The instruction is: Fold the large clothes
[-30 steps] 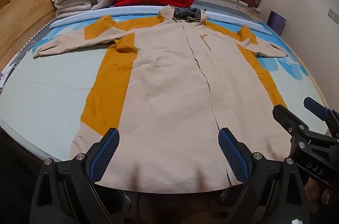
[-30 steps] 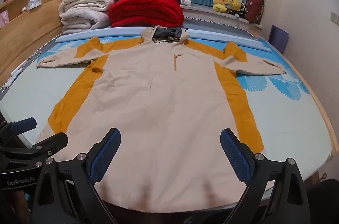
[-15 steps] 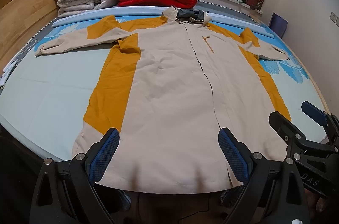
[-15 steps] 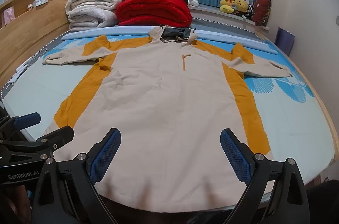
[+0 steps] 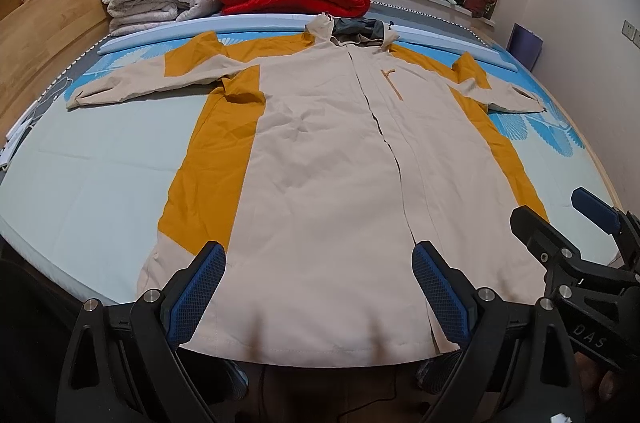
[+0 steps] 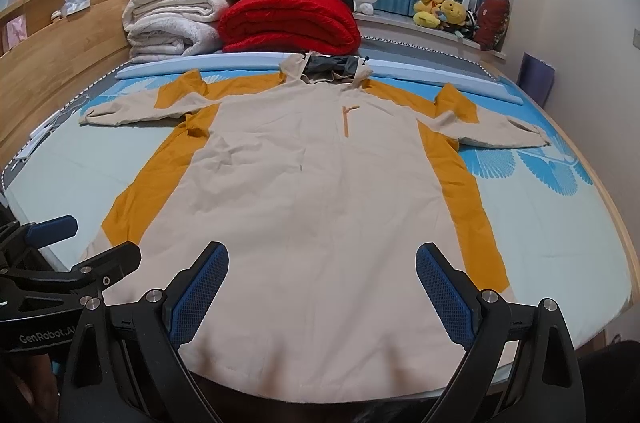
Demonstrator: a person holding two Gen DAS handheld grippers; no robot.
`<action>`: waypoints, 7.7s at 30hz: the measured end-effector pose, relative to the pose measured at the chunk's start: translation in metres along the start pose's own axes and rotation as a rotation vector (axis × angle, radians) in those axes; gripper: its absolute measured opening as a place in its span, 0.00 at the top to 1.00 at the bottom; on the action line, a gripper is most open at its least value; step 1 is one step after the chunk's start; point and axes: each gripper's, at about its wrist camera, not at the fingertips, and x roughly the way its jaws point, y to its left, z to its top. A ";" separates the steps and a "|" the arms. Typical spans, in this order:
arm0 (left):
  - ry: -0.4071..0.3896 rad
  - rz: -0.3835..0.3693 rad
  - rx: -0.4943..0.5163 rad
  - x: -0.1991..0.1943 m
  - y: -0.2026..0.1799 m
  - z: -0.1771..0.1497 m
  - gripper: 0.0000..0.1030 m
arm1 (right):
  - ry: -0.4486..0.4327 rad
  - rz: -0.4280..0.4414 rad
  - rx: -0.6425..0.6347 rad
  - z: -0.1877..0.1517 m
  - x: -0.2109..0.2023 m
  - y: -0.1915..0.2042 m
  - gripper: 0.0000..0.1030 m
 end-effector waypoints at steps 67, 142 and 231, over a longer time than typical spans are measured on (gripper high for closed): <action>-0.316 0.056 0.118 -0.082 -0.021 0.018 0.24 | -0.056 0.061 0.065 0.015 -0.007 -0.009 0.38; -0.189 0.317 -0.794 0.189 0.471 0.282 1.00 | 0.223 0.095 0.100 0.229 0.293 -0.070 0.90; 0.197 0.107 -0.292 0.204 0.141 0.325 0.63 | 0.326 0.022 0.839 0.181 0.365 -0.147 0.56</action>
